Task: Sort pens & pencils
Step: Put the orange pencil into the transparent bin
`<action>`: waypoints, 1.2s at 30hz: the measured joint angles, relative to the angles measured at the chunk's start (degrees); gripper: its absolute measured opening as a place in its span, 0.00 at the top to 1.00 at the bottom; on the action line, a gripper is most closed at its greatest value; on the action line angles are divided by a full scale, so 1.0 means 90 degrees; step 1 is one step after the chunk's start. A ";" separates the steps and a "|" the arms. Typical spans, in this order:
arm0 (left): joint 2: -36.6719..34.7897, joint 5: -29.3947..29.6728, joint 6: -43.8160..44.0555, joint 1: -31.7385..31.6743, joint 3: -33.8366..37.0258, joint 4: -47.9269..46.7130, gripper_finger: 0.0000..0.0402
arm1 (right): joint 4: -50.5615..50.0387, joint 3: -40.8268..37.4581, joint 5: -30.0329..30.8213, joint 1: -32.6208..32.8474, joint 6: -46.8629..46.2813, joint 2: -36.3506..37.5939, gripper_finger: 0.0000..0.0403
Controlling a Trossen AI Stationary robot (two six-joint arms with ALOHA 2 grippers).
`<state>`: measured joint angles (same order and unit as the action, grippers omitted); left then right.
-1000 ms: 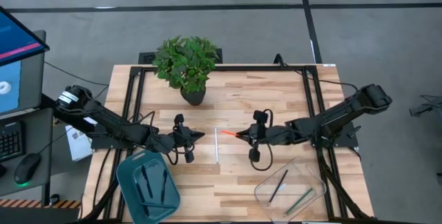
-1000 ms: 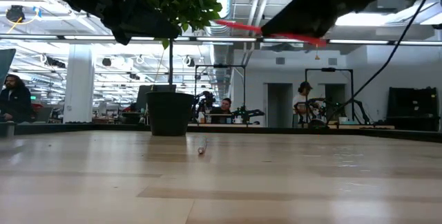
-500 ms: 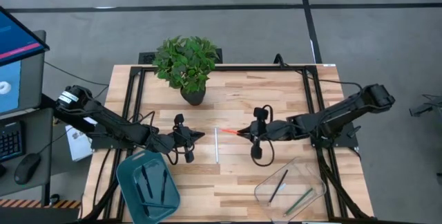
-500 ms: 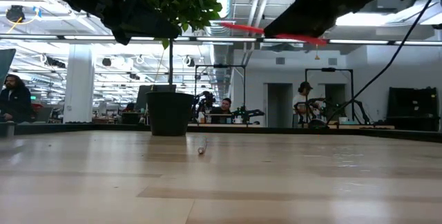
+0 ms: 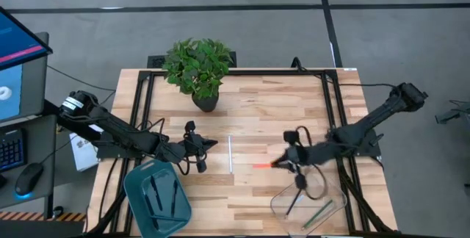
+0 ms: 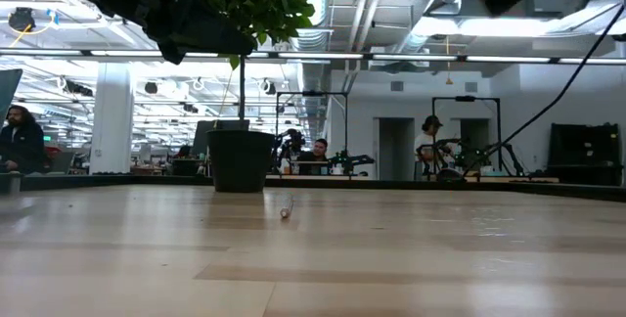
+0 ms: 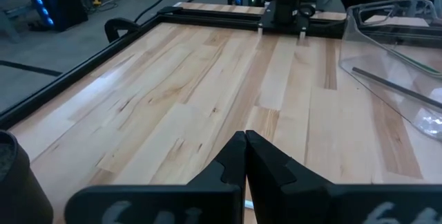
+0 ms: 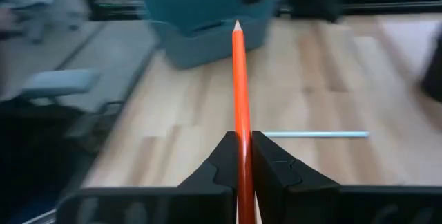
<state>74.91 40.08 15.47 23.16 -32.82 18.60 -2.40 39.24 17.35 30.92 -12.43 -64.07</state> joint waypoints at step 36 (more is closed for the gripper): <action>0.0000 0.0255 0.1040 -0.0002 0.0000 -0.0533 1.00 | -0.1954 0.0000 0.0570 0.3385 -0.3526 -0.0560 0.88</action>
<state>74.91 42.37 24.83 23.14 -32.82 13.80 -19.98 39.24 22.48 61.39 -44.16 -69.11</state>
